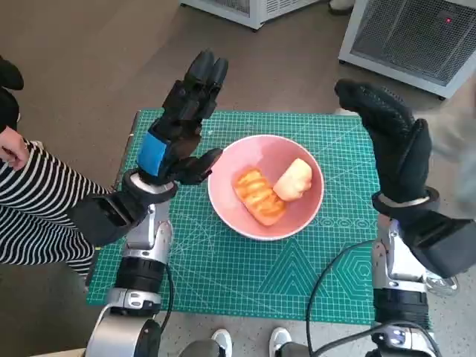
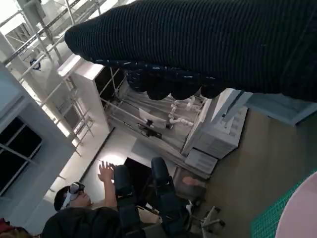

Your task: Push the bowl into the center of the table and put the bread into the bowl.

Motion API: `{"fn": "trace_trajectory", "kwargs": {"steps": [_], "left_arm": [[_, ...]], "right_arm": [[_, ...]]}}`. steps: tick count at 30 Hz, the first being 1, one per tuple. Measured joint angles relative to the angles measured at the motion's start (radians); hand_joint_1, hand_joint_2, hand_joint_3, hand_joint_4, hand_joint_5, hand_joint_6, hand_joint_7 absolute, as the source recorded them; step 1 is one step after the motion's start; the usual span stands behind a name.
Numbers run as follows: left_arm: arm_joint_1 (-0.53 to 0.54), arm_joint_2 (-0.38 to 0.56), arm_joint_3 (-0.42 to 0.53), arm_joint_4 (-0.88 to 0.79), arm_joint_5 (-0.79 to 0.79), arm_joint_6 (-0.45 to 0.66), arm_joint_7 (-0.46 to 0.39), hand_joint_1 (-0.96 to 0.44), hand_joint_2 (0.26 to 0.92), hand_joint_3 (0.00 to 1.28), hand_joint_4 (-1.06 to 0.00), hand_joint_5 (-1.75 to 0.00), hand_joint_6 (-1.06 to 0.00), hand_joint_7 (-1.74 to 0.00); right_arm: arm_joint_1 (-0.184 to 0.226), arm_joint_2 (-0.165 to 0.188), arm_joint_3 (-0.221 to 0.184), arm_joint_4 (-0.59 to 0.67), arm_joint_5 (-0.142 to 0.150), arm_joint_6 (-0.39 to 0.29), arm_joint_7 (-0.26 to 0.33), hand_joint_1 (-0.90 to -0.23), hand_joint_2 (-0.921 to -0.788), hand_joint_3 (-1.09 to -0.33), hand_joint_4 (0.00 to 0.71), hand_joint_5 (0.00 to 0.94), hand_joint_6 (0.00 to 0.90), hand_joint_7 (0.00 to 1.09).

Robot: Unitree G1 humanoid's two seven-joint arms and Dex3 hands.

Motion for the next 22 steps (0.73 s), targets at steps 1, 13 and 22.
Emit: {"fn": "trace_trajectory", "kwargs": {"steps": [1, 13, 22], "left_arm": [[0.0, 0.0, 0.0, 0.0, -0.001, 0.0, -0.003, -0.65, 0.831, 0.51, 0.0, 0.0, -0.06, -0.01], [0.0, 0.0, 0.003, 0.002, -0.002, -0.002, -0.017, -0.65, 0.841, 0.5, 0.0, 0.0, -0.06, -0.01], [0.0, 0.0, 0.005, 0.002, -0.002, -0.006, -0.022, -0.65, 0.859, 0.48, 0.0, 0.0, -0.05, -0.01]], "right_arm": [[0.0, 0.001, 0.0, 0.0, 0.0, 0.0, 0.0, -0.669, -0.921, -0.686, 0.169, 0.001, 0.05, 0.49], [0.0, 0.002, 0.001, -0.001, -0.002, 0.0, -0.001, -0.665, -0.921, -0.689, 0.166, 0.0, 0.048, 0.49], [0.0, 0.002, 0.004, -0.008, -0.007, 0.002, -0.005, -0.664, -0.921, -0.692, 0.164, 0.0, 0.045, 0.49]]}}
